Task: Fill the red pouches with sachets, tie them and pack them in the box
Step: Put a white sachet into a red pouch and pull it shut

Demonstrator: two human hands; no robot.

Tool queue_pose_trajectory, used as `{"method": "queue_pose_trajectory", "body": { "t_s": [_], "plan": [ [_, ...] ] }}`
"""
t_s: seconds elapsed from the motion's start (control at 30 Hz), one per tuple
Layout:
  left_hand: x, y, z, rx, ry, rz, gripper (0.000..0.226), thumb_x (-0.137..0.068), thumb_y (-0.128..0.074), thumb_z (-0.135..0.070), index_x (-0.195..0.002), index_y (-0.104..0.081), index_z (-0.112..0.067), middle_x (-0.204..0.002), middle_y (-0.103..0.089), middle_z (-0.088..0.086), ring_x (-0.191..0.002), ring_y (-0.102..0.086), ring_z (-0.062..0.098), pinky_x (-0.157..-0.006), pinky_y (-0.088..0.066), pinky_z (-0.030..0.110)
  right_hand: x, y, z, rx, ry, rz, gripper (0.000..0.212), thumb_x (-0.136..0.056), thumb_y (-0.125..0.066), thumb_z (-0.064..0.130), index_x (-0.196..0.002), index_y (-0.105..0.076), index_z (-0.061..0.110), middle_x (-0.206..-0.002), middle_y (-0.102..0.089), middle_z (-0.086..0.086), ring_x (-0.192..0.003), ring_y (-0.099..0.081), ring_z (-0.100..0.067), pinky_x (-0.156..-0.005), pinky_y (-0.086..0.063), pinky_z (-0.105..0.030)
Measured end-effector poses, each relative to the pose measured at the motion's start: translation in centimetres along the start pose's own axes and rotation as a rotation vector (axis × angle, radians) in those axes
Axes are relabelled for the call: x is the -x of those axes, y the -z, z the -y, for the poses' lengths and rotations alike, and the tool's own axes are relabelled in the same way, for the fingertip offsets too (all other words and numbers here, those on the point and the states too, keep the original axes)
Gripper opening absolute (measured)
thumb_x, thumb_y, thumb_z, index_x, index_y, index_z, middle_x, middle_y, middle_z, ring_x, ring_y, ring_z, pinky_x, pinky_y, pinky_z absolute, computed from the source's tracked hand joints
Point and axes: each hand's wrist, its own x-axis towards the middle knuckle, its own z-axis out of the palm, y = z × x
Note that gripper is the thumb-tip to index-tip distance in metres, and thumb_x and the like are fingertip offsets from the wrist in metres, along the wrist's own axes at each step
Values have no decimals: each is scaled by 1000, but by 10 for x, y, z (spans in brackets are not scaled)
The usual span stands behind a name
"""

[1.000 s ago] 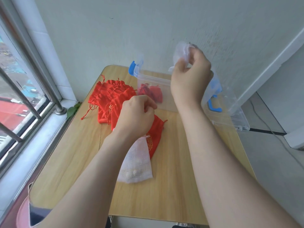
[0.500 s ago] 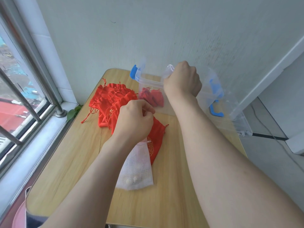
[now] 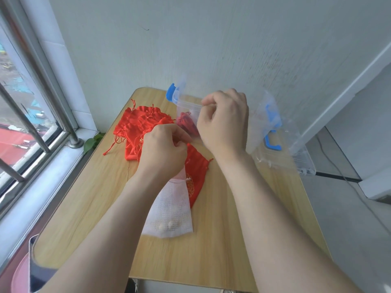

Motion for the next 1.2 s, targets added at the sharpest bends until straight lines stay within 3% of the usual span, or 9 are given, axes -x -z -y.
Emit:
{"method": "queue_pose_trajectory", "body": {
  "t_s": [0.07, 0.17, 0.33, 0.47, 0.7, 0.8, 1.0, 1.13, 1.2],
  "plan": [
    [2, 3, -2, 16, 15, -29, 37, -84, -53, 3, -89, -80, -22, -84, -74, -8, -66, -61, 5, -56, -43, 10, 19, 10, 3, -46, -17, 38, 33, -84, -41, 21, -81, -74, 18, -85, -68, -1, -89, -62, -31, -78, -51, -41],
    [7, 7, -4, 57, 55, -74, 36, -81, -54, 3, -85, -79, -22, -82, -73, -8, -72, -64, 9, -66, -51, 26, 42, 28, 7, -116, -244, 384, 24, -89, -55, 17, -87, -78, 24, -87, -74, 7, -84, -69, -21, -80, -59, -37],
    [14, 9, -2, 96, 126, -87, 31, -82, -57, 1, -84, -78, -22, -82, -71, -9, -65, -61, 5, -50, -41, 11, 81, 44, 10, -90, -536, 727, 4, -85, -71, 26, -86, -74, 25, -88, -73, 6, -87, -72, -20, -77, -61, -32],
    [18, 9, -3, 111, 132, -79, 33, -82, -56, 2, -86, -78, -23, -83, -70, -9, -64, -60, 4, -52, -43, 14, 100, 48, 12, -179, -576, 799, 23, -85, -80, 44, -84, -70, 24, -78, -71, 10, -84, -70, -11, -79, -61, -33],
    [15, -2, -7, 119, 108, -64, 34, -81, -57, 4, -89, -79, -20, -85, -72, -8, -68, -59, -15, -51, -43, 6, 105, 37, 4, -274, -613, 864, 35, -84, -83, 27, -116, -68, 28, -82, -68, 14, -86, -68, -6, -76, -57, -27],
    [12, -8, -10, 137, 114, -77, 32, -83, -57, -1, -90, -79, -23, -87, -73, -10, -67, -63, -4, -53, -46, 12, 99, 39, -9, -430, -739, 828, 16, -90, -72, 17, -105, -76, 16, -87, -76, 1, -87, -70, -12, -77, -54, -30],
    [13, -17, -23, 170, 56, -28, 18, -95, -62, -24, -87, -78, -27, -83, -75, -15, -78, -67, -1, -74, -51, 26, 81, 50, -18, -703, -899, 701, 23, -78, -65, 25, -86, -75, 5, -75, -61, 4, -75, -57, -15, -74, -43, -36],
    [15, -21, -32, 272, 42, 111, 60, -106, -50, -58, -84, -76, -9, -78, -76, 2, -77, -67, 17, -75, -50, 37, 68, 55, -25, -902, -1008, 471, 34, -72, -70, 23, -98, -79, 4, -91, -78, 1, -91, -73, -23, -84, -53, -43],
    [19, -22, -37, 333, -40, 160, 69, -105, -55, -59, -82, -61, 6, -66, -58, 8, -63, -51, 24, -62, -41, 37, 63, 61, -31, -987, -1041, 366, 16, -83, -71, 13, -94, -82, 9, -101, -83, -8, -104, -78, -29, -98, -59, -48]
  ]
}}
